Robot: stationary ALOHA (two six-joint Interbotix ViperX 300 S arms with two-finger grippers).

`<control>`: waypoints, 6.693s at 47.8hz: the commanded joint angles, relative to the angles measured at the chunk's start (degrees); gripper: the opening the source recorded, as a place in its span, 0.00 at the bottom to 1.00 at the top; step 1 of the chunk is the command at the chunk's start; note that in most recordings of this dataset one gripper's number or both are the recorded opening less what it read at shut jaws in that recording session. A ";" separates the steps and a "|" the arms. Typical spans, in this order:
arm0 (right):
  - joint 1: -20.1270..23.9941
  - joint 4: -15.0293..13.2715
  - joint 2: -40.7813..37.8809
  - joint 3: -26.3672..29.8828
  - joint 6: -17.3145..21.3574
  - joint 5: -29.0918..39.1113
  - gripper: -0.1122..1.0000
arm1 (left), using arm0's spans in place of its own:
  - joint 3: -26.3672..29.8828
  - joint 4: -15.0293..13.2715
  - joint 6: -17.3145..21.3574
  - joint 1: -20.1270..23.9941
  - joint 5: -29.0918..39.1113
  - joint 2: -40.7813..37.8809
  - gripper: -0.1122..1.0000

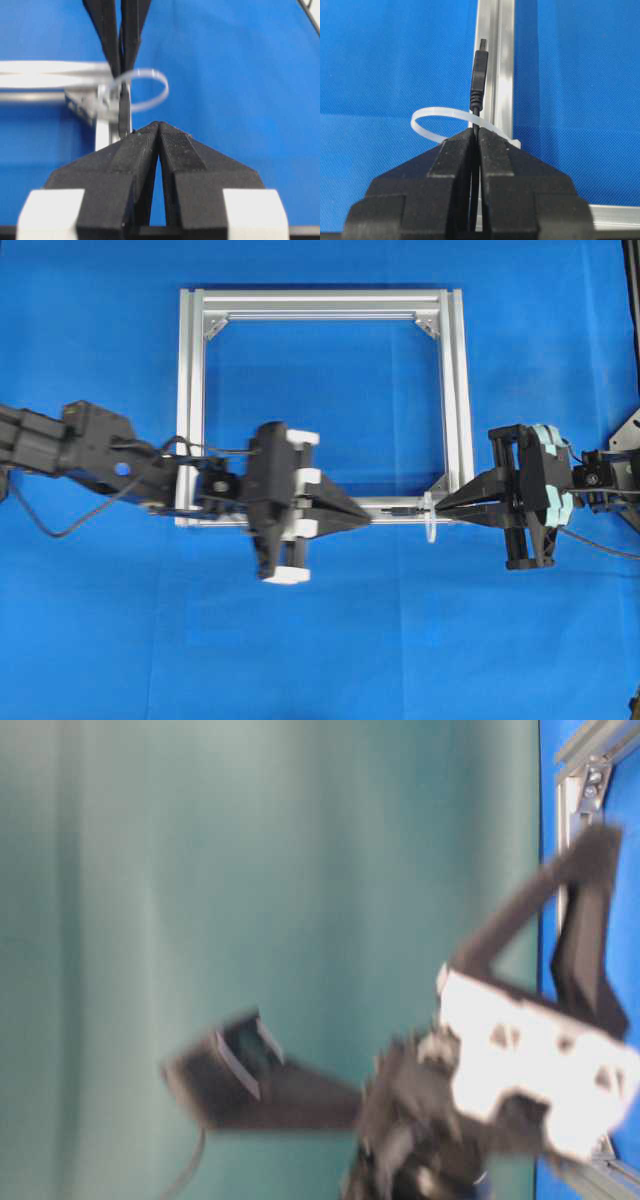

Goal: Insert the wire through the string loop located on the right side.
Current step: 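Bring the open left gripper to the plug emerging from the loop, then close the left gripper on the USB plug beyond the loop, then open the right gripper and pull the cable leftward with the left gripper, then open the left gripper to release the cable plug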

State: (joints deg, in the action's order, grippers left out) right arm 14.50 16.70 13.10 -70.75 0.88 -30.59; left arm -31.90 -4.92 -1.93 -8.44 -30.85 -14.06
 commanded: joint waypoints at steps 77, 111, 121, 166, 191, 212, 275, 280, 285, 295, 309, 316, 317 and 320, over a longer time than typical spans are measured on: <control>-0.09 0.00 0.26 1.05 -0.09 -0.18 0.07 | 12.48 0.18 0.26 2.29 7.47 -8.79 0.85; -0.18 -0.09 0.26 1.05 -0.09 -0.09 0.07 | 12.57 0.18 0.26 2.20 9.14 -9.40 0.85; -0.18 -0.09 0.26 1.05 -0.09 -0.18 0.07 | 12.74 0.18 0.26 2.11 9.76 -9.49 0.85; 0.44 -0.26 0.26 1.05 -0.26 1.93 0.07 | 12.83 0.18 0.44 1.93 9.93 -9.49 0.17; 0.44 -0.09 0.26 1.05 -0.18 2.72 0.96 | 12.48 0.18 0.44 1.67 10.46 -9.40 0.17; 0.44 -0.26 0.18 1.14 -0.18 3.60 0.95 | -2.11 0.18 0.35 1.49 10.11 1.67 0.17; 0.44 -0.26 0.26 1.14 -0.53 4.39 0.95 | -42.10 0.18 -0.53 -2.46 7.56 31.82 0.17; 0.44 -0.26 0.26 1.14 -0.53 4.39 0.95 | -42.10 0.18 -0.62 -2.46 8.88 31.73 0.17; 0.44 -0.35 0.26 1.14 -0.53 4.39 0.95 | -42.10 0.18 -0.62 -2.46 10.37 31.82 0.17; 0.44 -0.26 0.26 1.23 -0.53 4.39 0.95 | -42.01 0.18 -0.70 -2.46 10.63 32.08 0.17; 0.44 -0.35 0.26 1.67 -0.53 4.39 0.95 | -42.10 0.18 -0.70 -2.46 10.63 32.26 0.45; 0.53 -0.35 0.44 1.93 -0.53 4.39 0.95 | -42.19 0.18 -0.53 -2.37 11.07 32.43 0.85; 0.44 -0.26 0.53 1.93 -0.44 4.39 0.95 | -42.10 0.18 -0.53 -2.29 11.07 32.43 0.88; 0.44 -0.35 1.32 1.93 -0.53 4.48 0.95 | -42.10 0.18 -0.53 -2.29 11.16 32.78 0.91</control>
State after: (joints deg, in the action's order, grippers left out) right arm 14.85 16.52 13.18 -69.79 0.44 -26.02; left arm -74.62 -4.83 -2.55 -10.72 -19.51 17.93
